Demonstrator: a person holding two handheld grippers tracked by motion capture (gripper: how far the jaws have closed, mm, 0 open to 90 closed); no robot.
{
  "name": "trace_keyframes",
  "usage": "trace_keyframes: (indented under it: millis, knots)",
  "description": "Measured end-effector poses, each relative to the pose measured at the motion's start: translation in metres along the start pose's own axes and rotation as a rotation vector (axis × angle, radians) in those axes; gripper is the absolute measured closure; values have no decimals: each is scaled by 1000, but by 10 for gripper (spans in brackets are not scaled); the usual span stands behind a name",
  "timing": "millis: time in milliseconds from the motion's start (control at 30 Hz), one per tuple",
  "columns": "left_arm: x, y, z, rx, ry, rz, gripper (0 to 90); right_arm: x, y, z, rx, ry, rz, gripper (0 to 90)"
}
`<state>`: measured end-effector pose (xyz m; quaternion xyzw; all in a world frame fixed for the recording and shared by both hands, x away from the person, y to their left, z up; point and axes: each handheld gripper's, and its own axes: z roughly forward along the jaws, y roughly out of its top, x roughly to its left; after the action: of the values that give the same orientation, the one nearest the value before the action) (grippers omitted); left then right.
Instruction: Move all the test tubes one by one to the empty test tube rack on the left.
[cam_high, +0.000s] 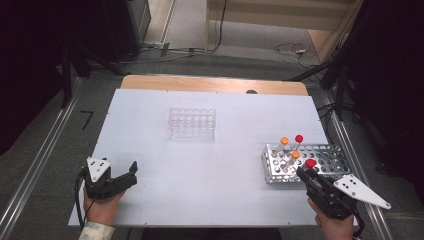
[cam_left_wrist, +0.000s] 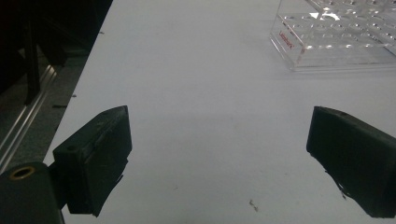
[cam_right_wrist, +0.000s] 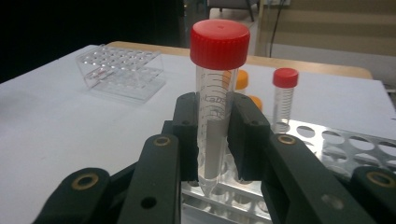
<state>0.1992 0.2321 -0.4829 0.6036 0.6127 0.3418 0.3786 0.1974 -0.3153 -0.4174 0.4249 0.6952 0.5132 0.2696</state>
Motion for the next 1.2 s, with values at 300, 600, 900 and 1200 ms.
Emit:
trace_keyframes:
  millis: [300, 600, 900, 1200]
  knots:
    - [-6, 1, 2, 3, -8, 13, 72, 15, -1, 13, 25, 49, -22, 714]
    - [-14, 3, 6, 9, -24, 14, 72, 31, -1, 28, 46, 90, -54, 714]
    - [-28, 7, 8, 5, -70, 19, 73, 45, 0, 48, 70, 123, -75, 714]
    - [-42, 15, 8, -14, -114, 17, 88, 64, 2, 72, 87, 161, -102, 714]
